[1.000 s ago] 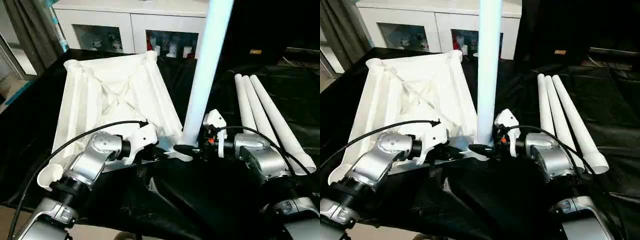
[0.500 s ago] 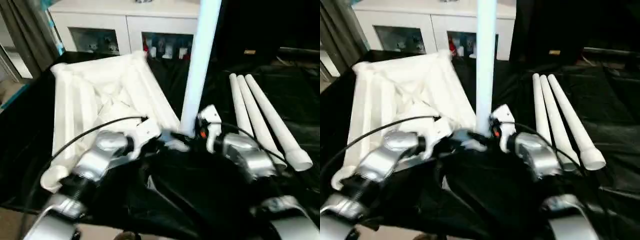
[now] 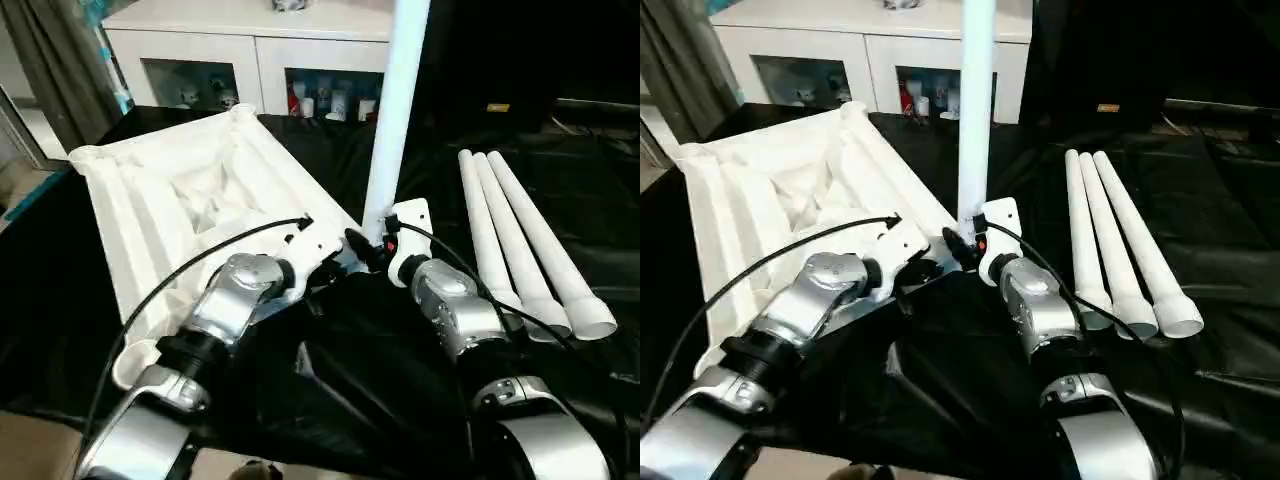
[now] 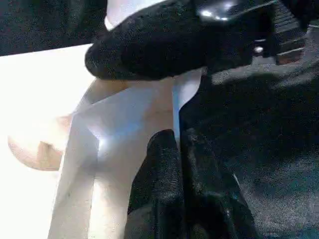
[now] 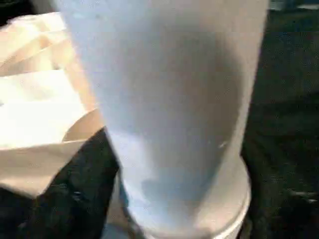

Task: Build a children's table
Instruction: Rotate leg to tighten

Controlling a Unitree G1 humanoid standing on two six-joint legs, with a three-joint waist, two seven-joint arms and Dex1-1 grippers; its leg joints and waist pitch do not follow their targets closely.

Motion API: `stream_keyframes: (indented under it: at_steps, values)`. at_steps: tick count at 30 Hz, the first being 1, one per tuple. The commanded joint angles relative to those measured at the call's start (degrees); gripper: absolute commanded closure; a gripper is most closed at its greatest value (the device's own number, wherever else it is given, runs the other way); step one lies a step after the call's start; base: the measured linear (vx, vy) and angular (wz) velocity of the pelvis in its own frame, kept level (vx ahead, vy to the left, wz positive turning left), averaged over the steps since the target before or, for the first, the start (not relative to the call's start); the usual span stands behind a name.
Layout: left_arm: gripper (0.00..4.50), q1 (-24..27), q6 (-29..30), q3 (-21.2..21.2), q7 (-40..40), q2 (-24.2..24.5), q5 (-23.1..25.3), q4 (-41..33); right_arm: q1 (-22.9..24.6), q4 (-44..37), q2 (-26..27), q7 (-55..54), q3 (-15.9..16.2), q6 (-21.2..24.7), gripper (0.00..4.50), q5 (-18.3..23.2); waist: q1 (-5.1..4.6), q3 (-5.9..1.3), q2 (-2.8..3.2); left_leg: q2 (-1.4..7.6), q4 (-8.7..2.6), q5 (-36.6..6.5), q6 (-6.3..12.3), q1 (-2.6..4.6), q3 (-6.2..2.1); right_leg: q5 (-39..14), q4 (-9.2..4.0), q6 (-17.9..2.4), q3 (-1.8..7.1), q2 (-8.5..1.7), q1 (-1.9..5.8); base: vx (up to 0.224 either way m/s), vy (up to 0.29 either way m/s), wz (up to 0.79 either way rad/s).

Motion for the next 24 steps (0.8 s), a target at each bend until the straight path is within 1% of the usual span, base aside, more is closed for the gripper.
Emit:
stream_keyframes:
  at_steps: [1,2,3,4,5,6,7,8,9,11,12,14,15,17,18,20,23,24]
  values:
    - [4.5,1.1,-2.8,-0.8,-3.1,0.5,-1.8,-2.6,1.8,-1.5,-0.1,7.9,4.9,2.1,0.83,0.1,0.14,-4.06,-0.8,2.99,-4.1,-13.6,2.13,0.88,-1.29,-13.0,-5.13,-11.3,2.53,-4.99,2.33,0.0,0.0,0.0]
    - [4.5,2.1,-3.4,-1.0,-5.8,1.8,-2.6,-3.9,2.7,-3.4,-1.9,12.0,5.9,2.4,0.83,0.5,0.22,-4.11,-0.75,2.99,-3.99,-13.0,2.44,0.85,-1.28,-12.1,-5.06,-11.5,2.56,-5.05,2.37,0.0,0.0,0.0]
    - [4.5,2.9,-3.5,-1.1,-7.7,2.7,-3.2,-5.0,3.3,-4.9,-3.4,15.1,6.5,2.7,0.83,1.0,0.12,-4.18,-0.79,2.98,-3.92,-11.7,3.09,0.61,-1.25,-10.1,-4.73,-12.0,2.5,-4.94,2.55,0.0,0.0,0.0]
    - [4.5,2.9,-3.5,-1.1,-7.7,2.7,-3.2,-5.0,3.3,-4.9,-3.4,15.1,6.5,2.7,0.83,1.0,0.27,-4.24,-0.81,2.97,-3.82,-11.0,3.4,0.6,-1.21,-9.0,-4.67,-12.1,2.47,-4.89,2.62,0.0,0.0,0.0]
    - [4.5,3.7,-4.3,-1.4,-9.9,3.9,-3.6,-6.1,4.0,-6.5,-5.1,18.5,6.9,3.3,0.83,1.6,0.22,-4.31,-0.68,3.03,-3.68,-10.1,3.95,0.75,-1.09,-7.1,-4.48,-12.8,2.49,-4.85,2.43,0.0,0.0,0.0]
    - [4.5,4.2,-5.0,-1.5,-10.9,5.0,-3.6,-6.4,4.4,-7.7,-6.9,21.0,7.2,3.4,0.83,1.7,0.33,-4.39,-0.65,3.04,-3.59,-9.4,4.32,0.75,-1.08,-5.9,-4.32,-13.4,2.37,-4.77,2.56,0.0,0.0,0.0]
    - [4.5,4.6,-5.6,-1.5,-12.0,6.0,-3.7,-6.7,4.7,-8.5,-8.3,23.0,7.3,3.3,0.83,1.8,0.36,-4.48,-0.67,3.14,-3.46,-8.7,4.71,0.78,-1.01,-4.2,-4.13,-13.9,2.34,-4.65,2.53,0.0,0.0,0.0]
    - [4.5,4.8,-5.9,-1.5,-12.7,6.5,-3.7,-6.9,4.9,-9.0,-9.2,24.4,7.2,3.2,0.83,1.7,0.42,-4.46,-0.65,3.13,-3.44,-8.4,4.83,0.69,-1.05,-3.5,-4.01,-14.0,2.28,-4.62,2.62,0.0,0.0,0.0]
    - [4.5,5.3,-5.9,-1.4,-13.9,7.2,-4.3,-7.5,5.1,-9.5,-10.1,25.7,7.0,3.1,0.83,2.0,0.41,-4.53,-0.55,3.24,-3.4,-8.3,5.16,0.85,-0.96,-2.5,-3.9,-14.5,2.27,-4.6,2.54,0.0,0.0,0.0]
    - [4.5,5.7,-5.8,-1.3,-14.9,7.6,-4.7,-8.2,5.3,-10.1,-10.7,26.7,6.8,3.3,0.83,2.2,0.39,-4.5,-0.53,3.18,-3.38,-8.2,5.4,0.85,-0.93,-2.3,-3.88,-15.1,2.2,-4.61,2.5,0.0,0.0,0.0]
    - [4.5,6.5,-5.5,-1.2,-17.6,8.9,-5.9,-9.9,5.6,-11.4,-12.2,29.0,6.2,3.6,0.83,3.2,0.48,-4.53,-0.58,3.23,-3.39,-8.4,5.29,0.85,-0.96,-2.7,-3.86,-15.2,2.16,-4.67,2.61,0.0,0.0,0.0]
    - [4.5,7.1,-5.1,-1.1,-19.2,9.7,-6.7,-11.1,6.0,-12.3,-13.3,30.7,6.0,4.1,1.06,3.9,0.55,-4.58,-0.53,3.36,-3.32,-7.6,5.61,0.86,-0.91,-1.9,-3.75,-15.5,2.14,-4.61,2.54,0.0,0.0,0.0]
    - [4.5,7.3,-4.7,-1.0,-20.0,10.1,-7.0,-11.5,6.2,-12.5,-13.7,31.7,6.0,4.1,1.16,4.1,0.6,-4.58,-0.56,3.33,-3.25,-8.0,5.8,0.83,-0.85,-2.1,-3.78,-15.7,2.14,-4.63,2.53,0.0,0.0,0.0]
    - [4.5,7.4,-4.8,-1.0,-20.2,10.2,-7.0,-11.5,6.2,-12.6,-13.9,31.9,6.1,4.2,1.27,4.2,0.64,-4.5,-0.54,3.32,-3.3,-8.6,5.61,0.83,-0.83,-3.6,-3.94,-15.6,2.14,-4.71,2.43,0.0,0.0,0.0]
    - [4.5,7.4,-5.0,-0.9,-20.5,10.4,-7.1,-11.4,6.3,-12.7,-14.1,32.2,6.2,4.3,1.39,4.3,0.65,-4.52,-0.63,3.32,-3.34,-8.7,5.31,0.89,-0.88,-4.3,-3.93,-15.4,2.13,-4.7,2.45,0.0,0.0,0.0]
    - [4.5,7.5,-5.1,-0.9,-20.6,10.5,-7.1,-11.3,6.5,-13.0,-14.0,32.5,6.3,4.5,1.56,4.4,0.6,-4.52,-0.61,3.3,-3.38,-8.6,5.0,0.89,-0.91,-4.6,-3.94,-15.3,2.11,-4.67,2.44,0.0,0.0,0.0]
    - [4.5,7.3,-4.8,-0.8,-19.4,10.1,-6.6,-10.9,6.8,-13.3,-12.9,31.9,6.5,5.1,1.69,4.2,0.66,-4.56,-0.66,3.24,-3.27,-8.0,5.03,0.83,-0.88,-3.9,-3.87,-15.1,2.17,-4.67,2.5,0.0,0.0,0.0]
    - [4.5,7.2,-4.6,-0.7,-18.7,9.8,-6.3,-10.8,6.9,-13.3,-12.5,31.3,6.6,5.4,1.69,4.1,0.67,-4.59,-0.77,3.24,-3.27,-7.5,5.21,0.85,-0.88,-3.4,-3.8,-15.2,2.15,-4.68,2.48,0.0,0.0,0.0]
